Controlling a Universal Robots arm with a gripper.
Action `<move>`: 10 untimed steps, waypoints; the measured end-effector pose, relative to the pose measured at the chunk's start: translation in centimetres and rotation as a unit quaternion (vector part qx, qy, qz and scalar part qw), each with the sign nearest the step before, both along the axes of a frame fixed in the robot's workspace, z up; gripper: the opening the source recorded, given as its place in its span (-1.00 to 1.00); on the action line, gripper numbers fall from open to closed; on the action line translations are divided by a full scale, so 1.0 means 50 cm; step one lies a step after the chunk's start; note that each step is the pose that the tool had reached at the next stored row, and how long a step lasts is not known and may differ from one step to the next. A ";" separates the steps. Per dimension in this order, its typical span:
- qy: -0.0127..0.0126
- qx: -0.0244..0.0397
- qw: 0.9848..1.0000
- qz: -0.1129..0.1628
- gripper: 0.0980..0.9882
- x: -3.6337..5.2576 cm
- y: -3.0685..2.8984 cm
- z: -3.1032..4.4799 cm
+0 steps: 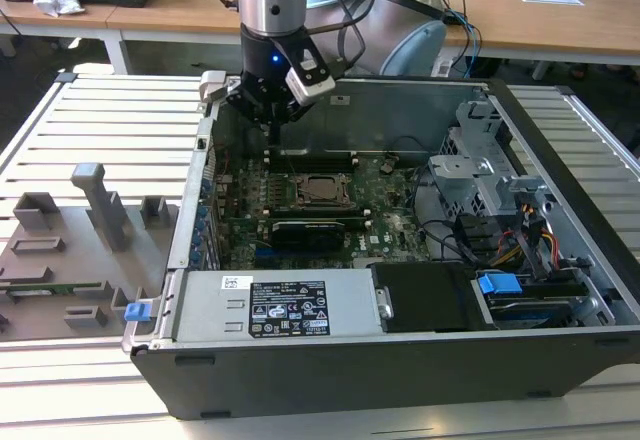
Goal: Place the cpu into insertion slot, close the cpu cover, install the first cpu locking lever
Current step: 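Install the first cpu locking lever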
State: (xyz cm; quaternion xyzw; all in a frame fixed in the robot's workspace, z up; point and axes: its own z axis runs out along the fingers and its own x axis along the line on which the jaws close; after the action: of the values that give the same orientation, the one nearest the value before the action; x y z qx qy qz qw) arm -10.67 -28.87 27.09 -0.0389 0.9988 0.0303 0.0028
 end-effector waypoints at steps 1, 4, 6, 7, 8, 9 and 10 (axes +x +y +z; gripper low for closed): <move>0.000 0.000 1.000 0.000 -0.98 0.000 0.001 -0.001; 0.000 0.000 1.000 0.000 -0.98 -0.001 0.004 -0.004; 0.000 0.000 1.000 0.000 -0.98 -0.002 0.005 -0.007; 0.000 0.000 1.000 0.000 -0.98 -0.002 0.005 -0.008; 0.000 0.000 1.000 0.000 -0.98 -0.002 0.005 -0.009; 0.000 0.000 1.000 0.000 -0.98 -0.002 0.005 -0.011; 0.000 0.000 1.000 0.000 -0.98 -0.002 0.005 -0.013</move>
State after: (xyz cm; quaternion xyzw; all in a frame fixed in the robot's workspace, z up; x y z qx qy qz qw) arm -10.77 -28.62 26.42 -0.0390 0.9988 0.0306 0.0028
